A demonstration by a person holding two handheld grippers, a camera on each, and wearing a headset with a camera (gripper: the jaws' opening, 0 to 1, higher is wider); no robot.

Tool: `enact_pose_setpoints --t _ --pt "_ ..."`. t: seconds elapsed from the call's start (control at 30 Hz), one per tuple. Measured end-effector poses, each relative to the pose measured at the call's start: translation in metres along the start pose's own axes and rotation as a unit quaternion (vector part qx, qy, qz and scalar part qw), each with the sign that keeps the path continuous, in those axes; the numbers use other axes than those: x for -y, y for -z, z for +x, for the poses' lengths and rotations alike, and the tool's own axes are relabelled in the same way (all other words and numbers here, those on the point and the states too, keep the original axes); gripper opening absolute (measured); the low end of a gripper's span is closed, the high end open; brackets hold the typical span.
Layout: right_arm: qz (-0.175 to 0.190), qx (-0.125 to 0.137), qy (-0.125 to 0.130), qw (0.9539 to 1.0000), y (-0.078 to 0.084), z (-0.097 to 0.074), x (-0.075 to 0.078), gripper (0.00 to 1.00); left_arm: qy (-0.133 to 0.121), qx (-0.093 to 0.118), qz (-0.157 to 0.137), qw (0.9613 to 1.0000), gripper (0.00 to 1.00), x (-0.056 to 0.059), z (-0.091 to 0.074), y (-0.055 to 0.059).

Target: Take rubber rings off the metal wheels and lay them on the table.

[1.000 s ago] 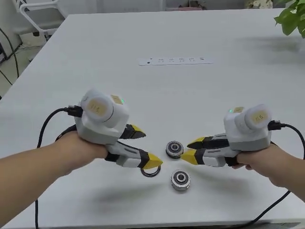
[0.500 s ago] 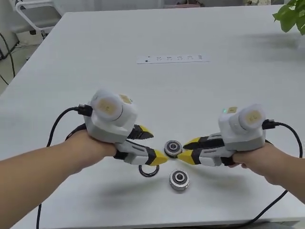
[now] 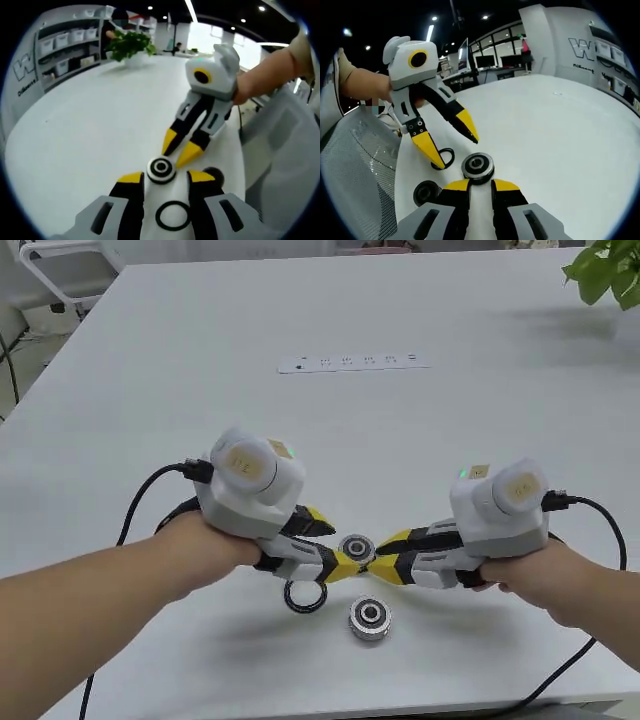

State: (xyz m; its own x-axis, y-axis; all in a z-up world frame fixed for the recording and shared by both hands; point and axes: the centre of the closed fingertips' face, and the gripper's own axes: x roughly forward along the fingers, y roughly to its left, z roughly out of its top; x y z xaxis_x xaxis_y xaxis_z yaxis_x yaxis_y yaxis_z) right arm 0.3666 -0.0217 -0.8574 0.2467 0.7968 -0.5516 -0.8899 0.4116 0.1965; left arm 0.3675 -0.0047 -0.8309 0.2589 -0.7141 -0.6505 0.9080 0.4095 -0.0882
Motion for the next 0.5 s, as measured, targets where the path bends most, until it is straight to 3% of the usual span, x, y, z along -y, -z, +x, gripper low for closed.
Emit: enact_pose_setpoints --t 0.5 --pt "0.001 0.003 0.001 1.0000 0.000 0.000 0.002 0.12 -0.006 -0.007 0.016 0.9998 0.24 -0.002 0.015 -0.001"
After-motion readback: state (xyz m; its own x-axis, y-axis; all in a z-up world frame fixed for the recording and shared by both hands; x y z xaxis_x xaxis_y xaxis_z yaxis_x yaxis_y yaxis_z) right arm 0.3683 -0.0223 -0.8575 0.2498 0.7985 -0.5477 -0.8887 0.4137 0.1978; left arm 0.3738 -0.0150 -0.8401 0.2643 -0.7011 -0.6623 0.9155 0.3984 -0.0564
